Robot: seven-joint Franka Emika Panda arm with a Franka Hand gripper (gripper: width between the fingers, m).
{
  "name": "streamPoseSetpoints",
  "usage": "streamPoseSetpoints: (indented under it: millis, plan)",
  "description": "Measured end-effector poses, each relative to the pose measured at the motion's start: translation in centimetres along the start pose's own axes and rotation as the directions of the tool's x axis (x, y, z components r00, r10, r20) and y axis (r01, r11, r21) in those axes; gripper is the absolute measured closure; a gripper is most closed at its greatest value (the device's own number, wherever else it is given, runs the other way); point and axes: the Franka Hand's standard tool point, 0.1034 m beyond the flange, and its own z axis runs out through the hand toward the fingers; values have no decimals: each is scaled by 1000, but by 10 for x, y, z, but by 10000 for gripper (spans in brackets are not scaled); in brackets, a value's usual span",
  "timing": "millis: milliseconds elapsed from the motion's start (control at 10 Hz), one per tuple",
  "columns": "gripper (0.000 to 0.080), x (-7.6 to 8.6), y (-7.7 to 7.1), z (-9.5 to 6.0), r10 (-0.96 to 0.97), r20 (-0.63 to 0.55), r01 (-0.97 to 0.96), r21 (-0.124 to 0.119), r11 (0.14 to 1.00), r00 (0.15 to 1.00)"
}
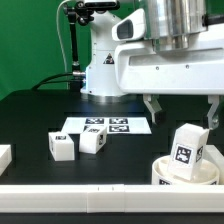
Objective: Assemble stool
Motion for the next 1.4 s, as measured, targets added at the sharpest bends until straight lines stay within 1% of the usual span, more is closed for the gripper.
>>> streamPoseSetpoints:
  millis: [100,200,400,500,600,700,800,1200,1300,1400]
  plan:
    - [151,3,-4,6,-2,0,2,1,1000,1000]
    - [151,1,-5,12,-6,4,6,-4,1000,1000]
    - [151,1,-4,15,-19,4,19,-4,1000,1000]
    - [244,1,-4,15,-32,4,32,-4,999,999]
    - [427,1,-4,15,-39,4,39,-5,999,999]
    - [427,1,-5,14,-40,2,40,-3,999,999]
    - [456,1,-5,14,-40,2,40,-3,999,999]
    - [456,1,-5,14,-17,3,17,-2,1000,1000]
    - [456,0,-6,14,75,6,-75,6,997,997]
    - [456,-2,-7,15,209,13,-209,15,978,978]
